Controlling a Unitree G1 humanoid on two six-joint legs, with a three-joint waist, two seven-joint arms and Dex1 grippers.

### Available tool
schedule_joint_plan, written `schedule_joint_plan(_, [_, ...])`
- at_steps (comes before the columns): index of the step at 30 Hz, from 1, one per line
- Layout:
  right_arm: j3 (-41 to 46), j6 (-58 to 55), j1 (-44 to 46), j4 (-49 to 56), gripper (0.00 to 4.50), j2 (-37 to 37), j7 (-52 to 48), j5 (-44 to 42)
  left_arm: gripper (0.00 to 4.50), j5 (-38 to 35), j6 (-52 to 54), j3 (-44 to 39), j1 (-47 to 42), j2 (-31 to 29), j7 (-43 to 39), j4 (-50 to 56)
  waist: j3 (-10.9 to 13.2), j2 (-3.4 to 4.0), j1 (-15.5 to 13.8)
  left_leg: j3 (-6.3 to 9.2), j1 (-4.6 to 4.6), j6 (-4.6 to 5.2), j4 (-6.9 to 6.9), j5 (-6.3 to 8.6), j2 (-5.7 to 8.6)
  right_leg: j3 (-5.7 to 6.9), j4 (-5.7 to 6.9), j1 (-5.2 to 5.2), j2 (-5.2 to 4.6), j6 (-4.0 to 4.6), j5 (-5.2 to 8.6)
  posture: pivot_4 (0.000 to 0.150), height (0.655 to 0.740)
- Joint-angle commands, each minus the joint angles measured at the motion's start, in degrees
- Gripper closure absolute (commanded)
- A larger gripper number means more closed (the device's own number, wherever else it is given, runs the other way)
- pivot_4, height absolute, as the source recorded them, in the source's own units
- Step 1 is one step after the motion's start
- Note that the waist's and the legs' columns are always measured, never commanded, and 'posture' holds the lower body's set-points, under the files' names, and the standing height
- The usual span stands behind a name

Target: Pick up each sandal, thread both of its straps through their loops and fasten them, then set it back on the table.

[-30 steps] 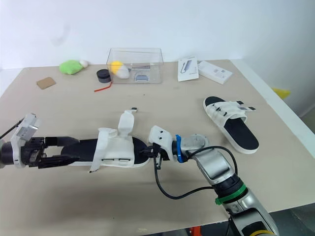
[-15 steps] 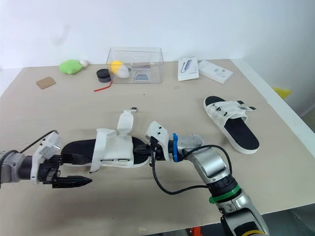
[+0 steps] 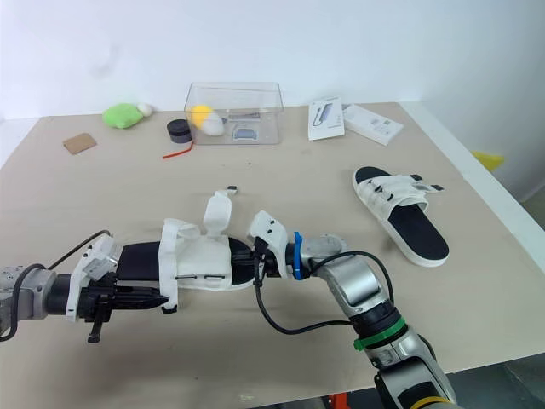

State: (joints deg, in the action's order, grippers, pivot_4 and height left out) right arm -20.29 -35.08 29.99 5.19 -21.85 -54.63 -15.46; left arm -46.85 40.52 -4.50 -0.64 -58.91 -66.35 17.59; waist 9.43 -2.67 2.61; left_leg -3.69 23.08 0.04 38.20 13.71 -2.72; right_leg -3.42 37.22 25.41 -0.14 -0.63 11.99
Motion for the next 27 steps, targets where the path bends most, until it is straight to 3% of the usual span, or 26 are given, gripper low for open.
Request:
schedule_joint_plan(1, [-0.66,1.16,0.92,0.27,4.50,0.12,0.06,0.85,4.40,-9.08,5.60,-5.63,-4.77,1.23,0.79,2.15,0.00,0.00,0.00,0.01,0.00,0.00,0.00,0.00,0.00,0.01,0.00,0.00,0.00,0.00,0.00,0.150,0.7400])
schedule_joint_plan(8, [-2.74,1.64,0.48,-0.70,4.50,-0.41,0.65,3.88,4.40,-25.51,17.11,-12.06,-17.11,6.45,9.58,-4.07,-0.04,-0.05,0.14,0.08,-0.06,0.00,0.07,0.00,0.01,-0.04,0.02,-0.10,0.08,-0.28,-0.17,0.150,0.7400])
schedule_joint_plan(15, [-3.55,1.64,0.07,-0.32,4.50,-0.38,1.94,5.17,4.40,-23.13,21.90,-8.36,-18.97,8.89,16.41,-5.04,-0.05,-0.08,0.14,0.21,-0.08,0.00,0.05,0.00,-0.03,-0.13,0.04,-0.12,0.27,-0.26,-0.18,0.150,0.7400])
schedule_joint_plan(27, [-4.70,2.74,0.00,-0.85,4.50,-0.01,2.90,6.51,4.40,-22.11,25.11,-7.78,-15.33,7.71,15.84,-3.00,-0.06,-0.09,0.14,0.19,-0.23,-0.08,0.05,-0.05,-0.05,-0.19,0.09,-0.16,0.32,0.05,-0.11,0.150,0.7400])
